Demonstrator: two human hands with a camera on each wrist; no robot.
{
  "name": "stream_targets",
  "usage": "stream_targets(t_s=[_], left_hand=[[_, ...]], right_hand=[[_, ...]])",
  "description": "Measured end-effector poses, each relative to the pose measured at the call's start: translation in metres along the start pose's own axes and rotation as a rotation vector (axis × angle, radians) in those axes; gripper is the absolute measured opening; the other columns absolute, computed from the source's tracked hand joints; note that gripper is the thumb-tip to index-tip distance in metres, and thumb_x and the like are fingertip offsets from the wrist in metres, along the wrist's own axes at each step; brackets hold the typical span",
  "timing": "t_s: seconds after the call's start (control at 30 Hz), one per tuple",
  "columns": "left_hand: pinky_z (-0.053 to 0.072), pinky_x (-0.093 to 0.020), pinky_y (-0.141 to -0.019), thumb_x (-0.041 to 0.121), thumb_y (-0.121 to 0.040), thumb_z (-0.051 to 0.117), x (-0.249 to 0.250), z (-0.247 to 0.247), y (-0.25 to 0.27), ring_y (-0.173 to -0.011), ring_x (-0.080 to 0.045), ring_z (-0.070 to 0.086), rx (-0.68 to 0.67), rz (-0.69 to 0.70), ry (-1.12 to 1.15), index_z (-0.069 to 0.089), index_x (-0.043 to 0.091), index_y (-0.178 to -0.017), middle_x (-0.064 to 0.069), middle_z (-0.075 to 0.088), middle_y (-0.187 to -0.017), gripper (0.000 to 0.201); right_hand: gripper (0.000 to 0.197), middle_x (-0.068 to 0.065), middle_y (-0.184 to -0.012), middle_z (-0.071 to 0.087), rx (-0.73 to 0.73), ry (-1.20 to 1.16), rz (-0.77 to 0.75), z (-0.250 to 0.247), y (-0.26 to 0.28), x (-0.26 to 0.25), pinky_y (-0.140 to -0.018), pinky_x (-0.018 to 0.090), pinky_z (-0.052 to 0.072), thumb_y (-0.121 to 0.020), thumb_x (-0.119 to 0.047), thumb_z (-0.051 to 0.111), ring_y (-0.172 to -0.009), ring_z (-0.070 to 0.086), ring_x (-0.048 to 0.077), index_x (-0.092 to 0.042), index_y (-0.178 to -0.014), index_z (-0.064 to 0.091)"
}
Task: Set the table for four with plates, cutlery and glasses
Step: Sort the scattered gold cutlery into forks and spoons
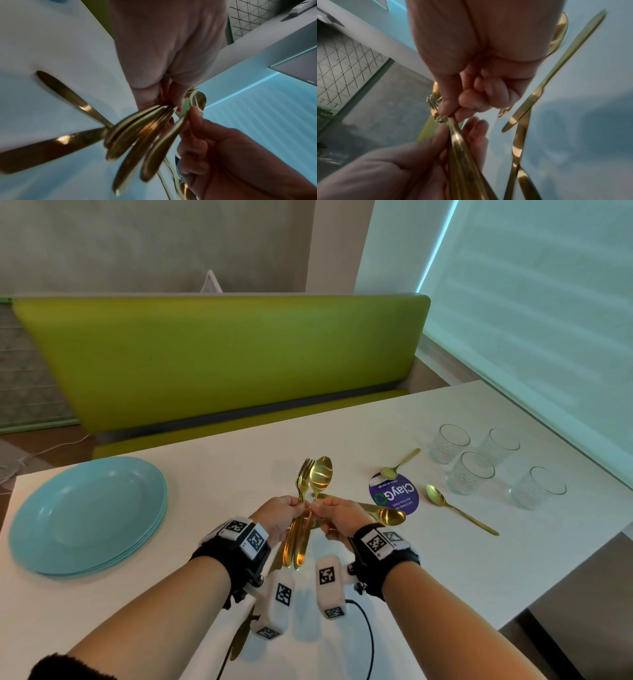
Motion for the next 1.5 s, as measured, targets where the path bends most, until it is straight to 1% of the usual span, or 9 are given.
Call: stream_targets(t_s=[0.13, 0.23, 0.37, 0.53, 0.67, 0.83, 1.0, 1.27, 1.5], left_hand=[[0.056, -0.032, -0.066, 0.009, -0.099, 0.041, -0.001, 0.004, 0.008, -0.077, -0.021, 0.062, -0.043, -0.004, 0.008, 0.053, 0.007, -0.09, -0.014, 0.062, -0.084, 0.015], [0.056, -0.023, -0.052, 0.009, -0.1, 0.04, -0.004, 0.004, 0.011, -0.065, -0.018, 0.062, -0.052, -0.005, 0.002, 0.05, 0.007, -0.089, -0.013, 0.06, -0.078, 0.015], [0.053, -0.023, -0.052, 0.007, -0.1, 0.037, -0.006, 0.005, 0.009, -0.052, -0.013, 0.062, -0.062, 0.004, -0.015, 0.049, 0.008, -0.09, -0.011, 0.057, -0.07, 0.016], [0.046, -0.022, -0.049, -0.009, -0.096, 0.032, -0.002, 0.009, 0.004, -0.058, -0.02, 0.055, -0.088, -0.005, -0.036, 0.048, 0.005, -0.093, -0.015, 0.054, -0.072, 0.022], [0.044, -0.024, -0.057, -0.011, -0.093, 0.036, 0.002, 0.011, -0.008, -0.066, -0.017, 0.058, -0.06, -0.025, -0.1, 0.051, 0.009, -0.091, -0.014, 0.059, -0.084, 0.026], [0.044, -0.026, -0.06, -0.008, -0.094, 0.038, 0.011, 0.009, -0.028, -0.064, -0.016, 0.051, 0.02, -0.029, -0.084, 0.051, 0.009, -0.092, -0.01, 0.058, -0.082, 0.022], [0.046, -0.026, -0.061, -0.004, -0.095, 0.037, 0.017, -0.002, -0.045, -0.065, -0.016, 0.051, 0.093, -0.017, -0.053, 0.051, 0.007, -0.098, -0.009, 0.055, -0.083, 0.017], [0.045, -0.026, -0.062, 0.004, -0.098, 0.038, 0.016, -0.008, -0.063, -0.063, -0.015, 0.048, 0.166, -0.026, -0.045, 0.054, 0.007, -0.093, -0.007, 0.053, -0.077, 0.017], [0.046, -0.023, -0.062, 0.004, -0.097, 0.039, 0.022, -0.015, -0.073, -0.066, -0.013, 0.052, 0.231, -0.011, -0.217, 0.052, 0.007, -0.112, -0.004, 0.056, -0.083, 0.02]], right_hand=[[0.012, 0.003, -0.067, 0.062, 0.007, 0.05, -0.005, 0.003, -0.004, 0.008, -0.046, 0.018, 0.036, -0.09, -0.018, 0.061, -0.045, 0.046, 0.005, -0.013, -0.08, 0.062], [0.01, -0.001, -0.063, 0.061, 0.043, 0.088, 0.004, 0.004, -0.004, 0.012, -0.042, 0.016, 0.034, -0.089, -0.021, 0.062, -0.041, 0.047, 0.004, -0.013, -0.083, 0.063], [0.012, -0.002, -0.064, 0.063, 0.067, 0.159, 0.012, 0.002, -0.005, 0.014, -0.038, 0.017, 0.032, -0.088, -0.022, 0.064, -0.044, 0.047, 0.008, -0.017, -0.077, 0.065], [0.01, -0.008, -0.051, 0.059, 0.087, 0.297, -0.009, -0.005, -0.01, 0.004, -0.038, 0.016, 0.032, -0.085, -0.024, 0.067, -0.041, 0.043, 0.006, -0.016, -0.081, 0.068], [0.014, -0.011, -0.04, 0.055, 0.118, 0.332, -0.004, -0.015, -0.022, -0.003, -0.039, 0.018, 0.03, -0.082, -0.025, 0.071, -0.04, 0.039, 0.006, -0.02, -0.069, 0.068], [0.02, -0.005, -0.074, 0.064, 0.222, 0.571, -0.044, -0.046, -0.041, -0.022, -0.053, 0.018, 0.042, -0.083, -0.036, 0.067, -0.06, 0.053, 0.009, -0.017, -0.084, 0.072], [0.021, 0.006, -0.108, 0.068, 0.35, 1.088, 0.032, -0.085, -0.059, -0.016, -0.086, 0.036, 0.055, -0.091, -0.022, 0.054, -0.099, 0.063, 0.022, -0.015, -0.104, 0.069], [0.027, 0.007, -0.116, 0.061, 0.231, 1.493, 0.018, -0.085, -0.073, 0.003, -0.087, 0.032, 0.053, -0.095, -0.014, 0.045, -0.107, 0.06, 0.023, -0.012, -0.117, 0.061], [0.026, 0.009, -0.119, 0.059, 0.121, 1.649, -0.068, -0.073, -0.072, -0.009, -0.091, 0.035, 0.051, -0.096, -0.014, 0.047, -0.113, 0.055, 0.024, -0.007, -0.118, 0.058]])
Point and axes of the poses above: each hand's wrist, its own y-axis away from the middle knuckle, its own z-axis out of the palm, x = y × z, the point moved 7 cm from there along -y, towards the middle knuckle
